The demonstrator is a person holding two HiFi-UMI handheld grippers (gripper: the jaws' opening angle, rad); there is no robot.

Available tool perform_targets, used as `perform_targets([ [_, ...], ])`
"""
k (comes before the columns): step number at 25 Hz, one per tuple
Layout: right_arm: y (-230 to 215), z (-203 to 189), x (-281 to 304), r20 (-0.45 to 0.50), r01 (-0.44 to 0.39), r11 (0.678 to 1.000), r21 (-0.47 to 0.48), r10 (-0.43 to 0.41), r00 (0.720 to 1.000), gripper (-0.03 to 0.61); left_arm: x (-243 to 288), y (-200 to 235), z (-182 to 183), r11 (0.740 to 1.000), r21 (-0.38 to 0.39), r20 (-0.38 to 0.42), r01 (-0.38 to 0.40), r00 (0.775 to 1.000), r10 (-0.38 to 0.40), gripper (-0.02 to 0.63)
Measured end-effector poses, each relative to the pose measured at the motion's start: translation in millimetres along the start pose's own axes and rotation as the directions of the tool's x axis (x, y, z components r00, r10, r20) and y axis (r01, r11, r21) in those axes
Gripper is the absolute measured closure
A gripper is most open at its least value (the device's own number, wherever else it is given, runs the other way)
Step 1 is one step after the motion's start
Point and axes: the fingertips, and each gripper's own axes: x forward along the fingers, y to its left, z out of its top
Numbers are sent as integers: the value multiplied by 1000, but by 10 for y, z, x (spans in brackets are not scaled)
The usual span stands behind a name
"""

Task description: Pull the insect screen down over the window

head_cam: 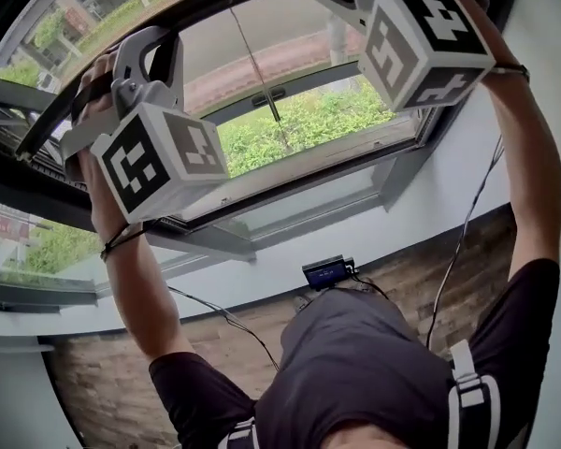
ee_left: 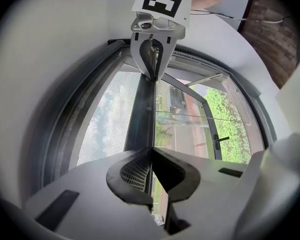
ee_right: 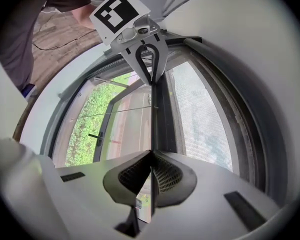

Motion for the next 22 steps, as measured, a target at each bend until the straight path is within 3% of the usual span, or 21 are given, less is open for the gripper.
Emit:
perform_targets([
  [6, 256, -57, 128, 6, -30, 999, 23, 30, 1000, 555, 80, -274, -34, 999, -18, -1, 45, 999, -45, 592],
  [15, 917, -70, 263, 13, -141, 988, 54, 141, 990, 556, 117, -971, -101, 986, -59, 3, 158, 987, -159, 592],
  [22, 1578, -126, 425, 22, -256, 963, 81, 255, 967, 557, 195, -1650, -163, 957, -91, 1, 276, 961, -277, 592],
])
